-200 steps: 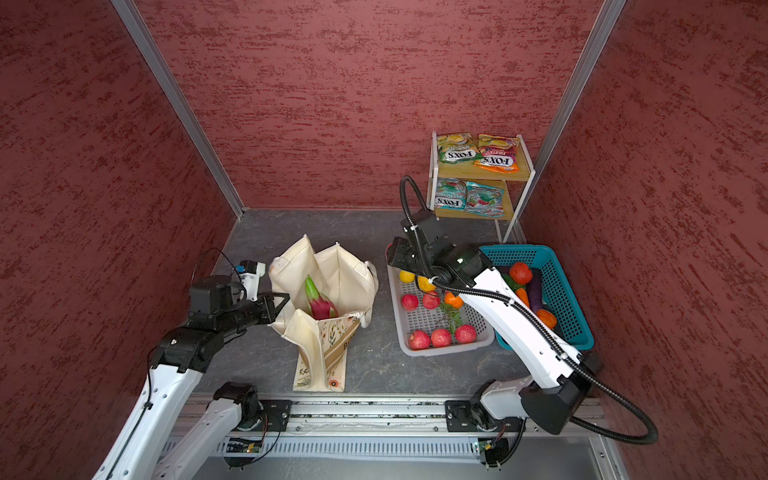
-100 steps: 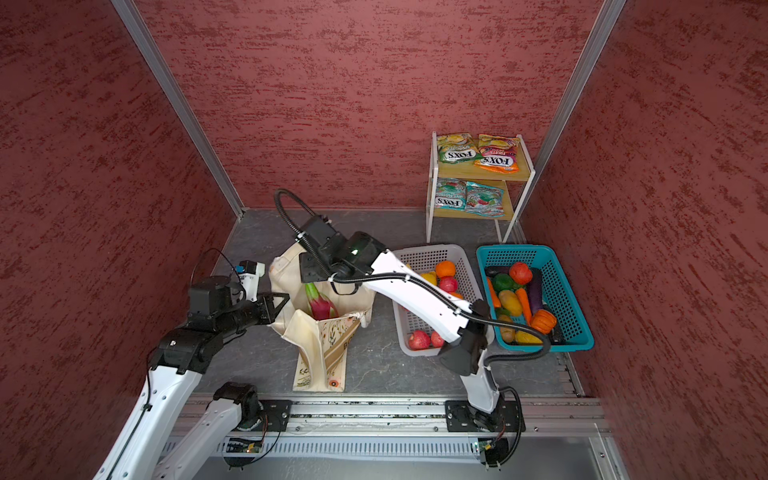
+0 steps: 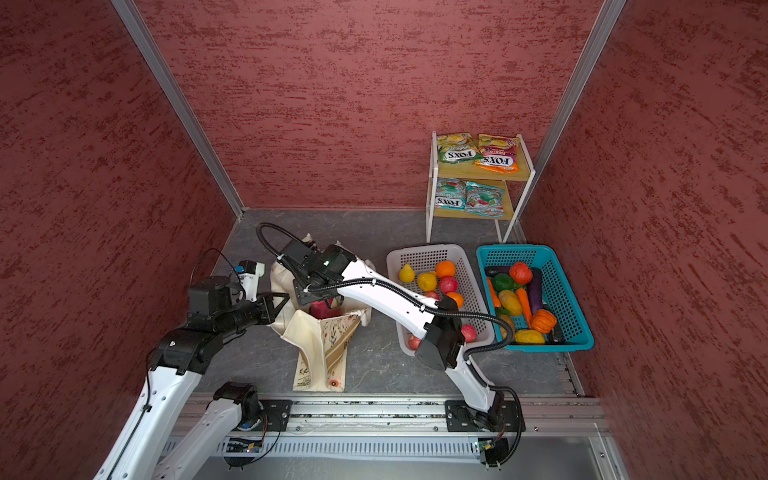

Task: Place the food into the grocery bag and tie it
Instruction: 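Lower the red apple into the bag and open the right gripper, then move the right gripper back to the white basket over a yellow pear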

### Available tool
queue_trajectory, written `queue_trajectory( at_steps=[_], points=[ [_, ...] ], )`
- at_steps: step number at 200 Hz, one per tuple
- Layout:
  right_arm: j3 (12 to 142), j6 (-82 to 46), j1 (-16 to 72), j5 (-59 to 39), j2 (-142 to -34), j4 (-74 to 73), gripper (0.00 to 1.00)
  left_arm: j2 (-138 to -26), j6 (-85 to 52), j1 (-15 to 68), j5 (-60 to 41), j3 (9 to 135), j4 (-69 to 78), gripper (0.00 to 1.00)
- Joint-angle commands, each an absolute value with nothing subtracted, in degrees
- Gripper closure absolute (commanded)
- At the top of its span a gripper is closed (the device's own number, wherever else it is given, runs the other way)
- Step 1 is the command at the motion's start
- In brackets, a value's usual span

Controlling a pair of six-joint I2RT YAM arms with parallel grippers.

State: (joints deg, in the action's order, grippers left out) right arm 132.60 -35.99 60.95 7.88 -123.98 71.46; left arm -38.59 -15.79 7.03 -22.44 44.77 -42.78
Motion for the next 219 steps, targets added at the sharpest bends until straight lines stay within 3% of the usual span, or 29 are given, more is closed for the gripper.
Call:
queue_trajectory(
  at_steps=[1, 45, 109, 158, 219],
  points=[
    [132.4, -36.4, 60.7, 10.3, -122.9, 74.0, 0.01, -38.1, -15.7, 6.7, -22.7, 43.9, -42.7, 0.89],
    [134.0, -36.5, 60.7, 17.1, -117.5, 75.2, 0.01, -38.2, -15.7, 6.7, -22.7, 43.9, -42.7, 0.89],
    [132.4, -36.0, 59.5, 38.0, -103.8, 79.2, 0.01, -38.4, -15.7, 6.6, -22.7, 43.9, -42.7, 0.89],
    [113.1, -40.3, 46.6, 30.8, -93.8, 77.4, 0.01, -38.4, -15.7, 6.6, -22.8, 43.9, -42.7, 0.89],
    [82.7, -38.4, 30.4, 19.7, -79.8, 57.6, 0.03, -38.3, -15.7, 6.6, -23.0, 43.9, -42.6, 0.89]
  ],
)
